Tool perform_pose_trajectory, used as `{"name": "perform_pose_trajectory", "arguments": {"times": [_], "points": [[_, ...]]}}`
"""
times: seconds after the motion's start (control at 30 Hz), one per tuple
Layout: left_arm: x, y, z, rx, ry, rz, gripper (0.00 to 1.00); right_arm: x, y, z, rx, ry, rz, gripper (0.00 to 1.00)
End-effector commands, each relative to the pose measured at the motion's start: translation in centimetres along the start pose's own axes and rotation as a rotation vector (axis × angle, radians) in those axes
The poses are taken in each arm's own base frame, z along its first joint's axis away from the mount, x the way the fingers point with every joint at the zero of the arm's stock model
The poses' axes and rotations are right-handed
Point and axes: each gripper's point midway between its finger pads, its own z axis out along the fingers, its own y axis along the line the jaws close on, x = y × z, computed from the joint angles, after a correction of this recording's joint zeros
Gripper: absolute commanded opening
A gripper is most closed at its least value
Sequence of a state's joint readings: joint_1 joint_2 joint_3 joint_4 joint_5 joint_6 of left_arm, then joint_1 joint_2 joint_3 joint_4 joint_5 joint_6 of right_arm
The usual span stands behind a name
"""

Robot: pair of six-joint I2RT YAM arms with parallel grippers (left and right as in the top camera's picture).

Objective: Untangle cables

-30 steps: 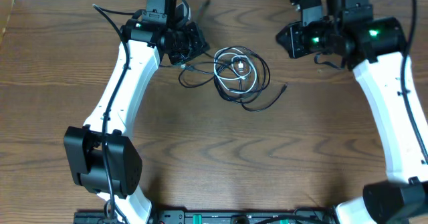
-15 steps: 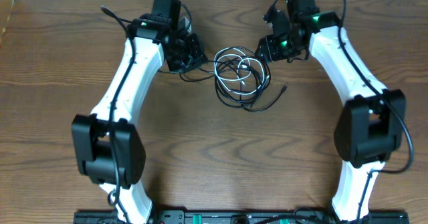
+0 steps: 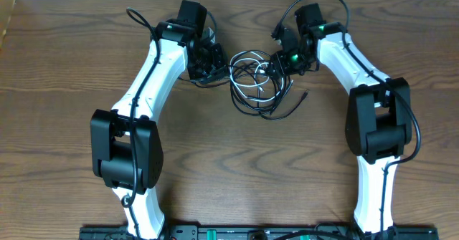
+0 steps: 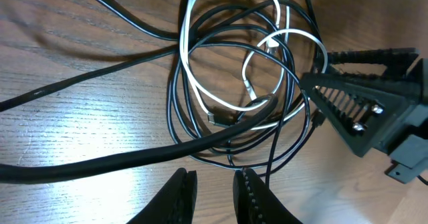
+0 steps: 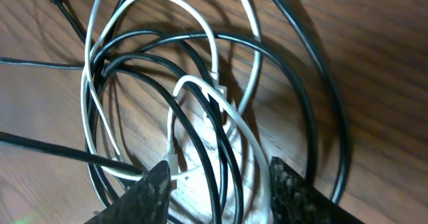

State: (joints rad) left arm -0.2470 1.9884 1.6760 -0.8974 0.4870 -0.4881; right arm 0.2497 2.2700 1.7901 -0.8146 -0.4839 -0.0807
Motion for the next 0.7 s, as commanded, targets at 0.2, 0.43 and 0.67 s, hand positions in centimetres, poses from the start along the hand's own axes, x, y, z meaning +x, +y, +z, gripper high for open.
{"name": "perform_pose_trajectory", "arguments": {"times": [0.2,0.43,0.67], "points": [[-0.1,0.6,0.6,-0.020,0.007,0.015,0.24,0.3,0.7,3.0,-0.024,0.016,-0.085,0.24],[-0.1,0.6,0.6,-0.021,0.006,0.017,0.24,-1.8,1.5,0.6,-0.022,-0.051,-0.110,0.01],[-0.2,0.8,0.7,-0.032,-0.001,0.018,0.24,-8.2,7.4,-14.9,-0.030,-0.349,-0.198,0.01]]}}
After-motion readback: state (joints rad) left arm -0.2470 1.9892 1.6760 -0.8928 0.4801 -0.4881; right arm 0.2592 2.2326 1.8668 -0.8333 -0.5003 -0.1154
